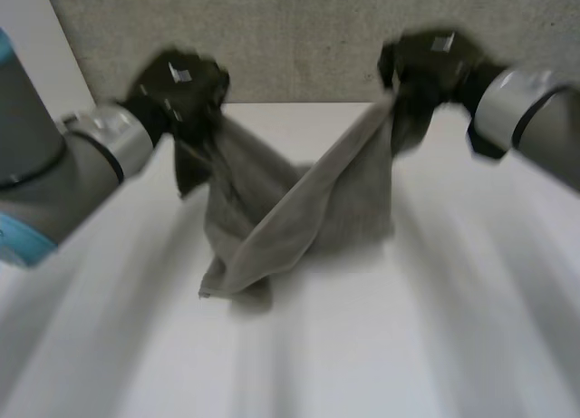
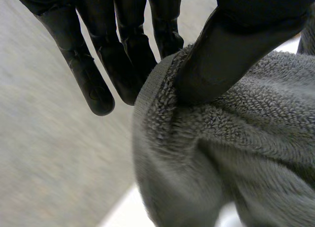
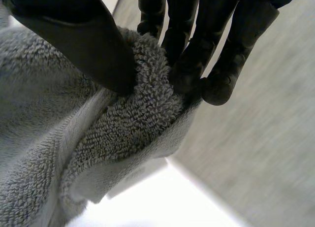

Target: Fold the towel.

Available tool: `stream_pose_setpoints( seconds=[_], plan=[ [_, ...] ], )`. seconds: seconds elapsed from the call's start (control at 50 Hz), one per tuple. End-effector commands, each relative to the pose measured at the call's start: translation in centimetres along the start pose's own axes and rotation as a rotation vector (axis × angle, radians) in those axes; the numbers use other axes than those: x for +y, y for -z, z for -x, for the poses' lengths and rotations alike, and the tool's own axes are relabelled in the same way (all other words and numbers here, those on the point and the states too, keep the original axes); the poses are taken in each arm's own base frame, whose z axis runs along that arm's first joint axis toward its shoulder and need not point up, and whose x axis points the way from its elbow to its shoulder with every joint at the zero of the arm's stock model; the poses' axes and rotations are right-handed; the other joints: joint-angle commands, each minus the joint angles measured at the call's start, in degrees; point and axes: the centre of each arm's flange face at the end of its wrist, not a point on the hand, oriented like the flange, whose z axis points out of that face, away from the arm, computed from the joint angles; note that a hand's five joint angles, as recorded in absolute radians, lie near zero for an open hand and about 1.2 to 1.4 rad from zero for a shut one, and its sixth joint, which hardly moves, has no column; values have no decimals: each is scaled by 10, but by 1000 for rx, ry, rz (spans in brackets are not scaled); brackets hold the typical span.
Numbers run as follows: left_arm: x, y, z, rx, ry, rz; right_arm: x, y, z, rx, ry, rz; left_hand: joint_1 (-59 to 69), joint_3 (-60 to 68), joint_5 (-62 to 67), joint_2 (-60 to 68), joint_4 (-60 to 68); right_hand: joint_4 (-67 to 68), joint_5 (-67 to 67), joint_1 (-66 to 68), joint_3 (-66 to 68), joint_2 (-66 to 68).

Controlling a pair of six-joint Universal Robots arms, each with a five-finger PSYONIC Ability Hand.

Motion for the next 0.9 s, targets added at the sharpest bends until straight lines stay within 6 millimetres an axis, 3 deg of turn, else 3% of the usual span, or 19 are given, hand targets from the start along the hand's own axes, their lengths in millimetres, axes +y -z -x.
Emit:
stream_pose_setpoints(
  seconds=[0.02, 0.06, 0.14, 0.22, 0.24, 0.28, 0.3, 0.34, 0.4, 0.44, 0.5, 0.56, 0.58, 0.6, 0.62, 0.64, 0.66, 0.78, 0.9],
  plan=[
    [-44, -10, 50, -160, 62, -146, -50, -18, -27, 116, 108, -315, 65, 26, 41, 21, 12, 33, 43, 44, 39, 55],
    [-48, -8, 65, -224, 148, -165, -51, -21, -28, 134, 127, -387, 61, 23, 37, 18, 9, 33, 43, 44, 39, 55],
    [-50, -1, 72, -246, 205, -180, -41, -16, -25, 119, 107, -320, 60, 21, 36, 16, 7, 33, 43, 44, 39, 55],
    [-18, 5, 67, -228, 246, -93, -4, -6, -9, 53, 61, -74, 48, 9, 24, 4, -5, 33, 43, 44, 39, 55],
    [-18, 5, 66, -228, 246, -92, -4, -6, -9, 53, 61, -73, 48, 9, 24, 4, -5, 33, 43, 44, 39, 55],
    [12, 9, 48, -156, 280, -1, 28, 2, 5, -5, 140, 91, 46, 8, 22, 3, -6, 33, 43, 44, 39, 55],
    [12, 9, 48, -156, 280, -1, 28, 2, 5, -5, 140, 92, 46, 8, 22, 3, -6, 33, 43, 44, 39, 55],
    [45, 19, 25, -67, 326, 101, 54, 11, 14, -58, 243, 210, 46, 8, 22, 3, -6, 33, 43, 44, 39, 55],
    [61, 25, 14, -25, 350, 153, 66, 15, 15, -75, 288, 251, 46, 8, 22, 3, -6, 33, 43, 44, 39, 55],
    [92, 38, -6, 42, 405, 253, 85, 23, 19, -111, 356, 311, 46, 8, 22, 3, -6, 33, 43, 44, 39, 55],
    [114, 51, -25, 100, 454, 336, 100, 28, 24, -147, 410, 357, 45, 6, 21, 1, -8, 33, 43, 44, 39, 55],
    [122, 59, -33, 119, 473, 370, 108, 31, 25, -167, 437, 385, 43, 4, 19, -1, -10, 33, 43, 44, 39, 55],
    [127, 64, -40, 136, 486, 394, 118, 34, 24, -179, 471, 423, 41, 2, 17, -2, -11, -39, -29, -29, -34, -18],
    [131, 69, -44, 146, 495, 410, 126, 39, 23, -199, 509, 462, 41, 2, 17, -2, -11, -386, -377, -376, -381, -365],
    [131, 69, -44, 146, 495, 410, 126, 39, 23, -199, 510, 463, 41, 2, 17, -2, -11, -390, -380, -380, -384, -368],
    [132, 72, -48, 154, 501, 418, 132, 42, 20, -208, 552, 490, 41, 2, 17, -2, -11, -605, -595, -594, -599, -583],
    [132, 74, -50, 159, 502, 421, 134, 43, 16, -207, 577, 498, 41, 2, 17, -2, -11, -645, -635, -635, -639, -624],
    [128, 77, -55, 174, 501, 417, 126, 40, 16, -176, 555, 482, 41, 2, 17, -2, -11, -667, -657, -656, -661, -645],
    [113, 88, -69, 216, 483, 391, 100, 29, 14, -106, 384, 404, 41, 2, 17, -2, -11, -667, -657, -656, -661, -645]
  ],
)
